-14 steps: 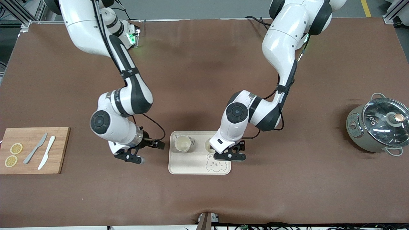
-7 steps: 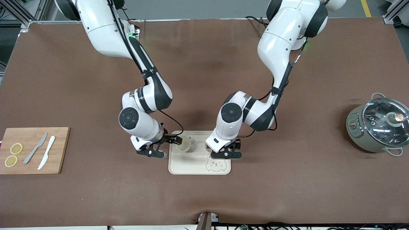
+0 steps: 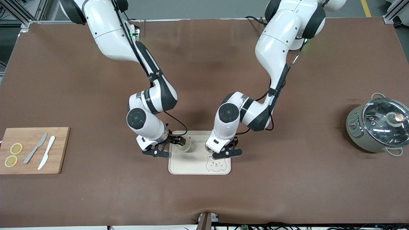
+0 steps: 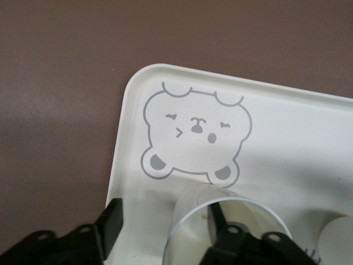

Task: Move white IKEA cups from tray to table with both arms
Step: 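Lift the right cup toward the board while the left gripper carries toward the pot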

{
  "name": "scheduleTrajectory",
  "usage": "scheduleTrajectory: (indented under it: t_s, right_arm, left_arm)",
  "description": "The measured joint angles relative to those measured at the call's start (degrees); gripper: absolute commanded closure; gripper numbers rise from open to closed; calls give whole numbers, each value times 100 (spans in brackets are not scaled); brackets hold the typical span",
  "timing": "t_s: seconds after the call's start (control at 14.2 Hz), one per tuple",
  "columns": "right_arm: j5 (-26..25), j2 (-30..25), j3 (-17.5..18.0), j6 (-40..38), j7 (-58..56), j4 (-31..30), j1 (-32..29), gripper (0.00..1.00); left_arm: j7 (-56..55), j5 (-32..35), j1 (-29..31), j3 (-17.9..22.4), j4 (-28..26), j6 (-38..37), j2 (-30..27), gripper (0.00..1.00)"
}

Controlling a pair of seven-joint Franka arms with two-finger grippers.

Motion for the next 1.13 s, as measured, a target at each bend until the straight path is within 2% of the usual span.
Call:
scheduleTrajectory:
  t_s: [0.07, 0.14, 0.21, 0.28, 0.63, 0.78, 0.99, 1.13]
  right_arm:
    - [0, 1, 0, 5, 0, 0, 29, 59]
    - [-1, 1, -3, 6, -1, 0, 39, 79]
    - [-8, 1, -9, 7, -7, 0, 39, 92]
    - [-28, 1, -17, 9, -21, 0, 39, 100]
    - [-62, 1, -22, 32, -36, 18, 39, 100]
    - [-62, 1, -27, 36, -35, 108, 40, 100]
    - [-62, -28, -116, -55, -30, 395, -7, 100]
    - [-64, -67, -167, -302, -33, 591, -197, 100]
  left_arm:
    - [-14, -4, 0, 0, 0, 0, 0, 100]
    - [-18, -6, 0, 0, -1, 0, 1, 100]
    - [-19, -7, 0, 0, -1, 0, 2, 100]
    - [-19, -8, 0, 0, -1, 0, 2, 100]
    - [-12, -8, 15, 9, 25, 6, -45, 100]
    - [165, 0, 43, 46, 25, -287, -208, 100]
    - [1001, 1, 310, 105, -193, -1142, -889, 100]
    - [1701, 3, 645, 112, -797, -1325, -1611, 100]
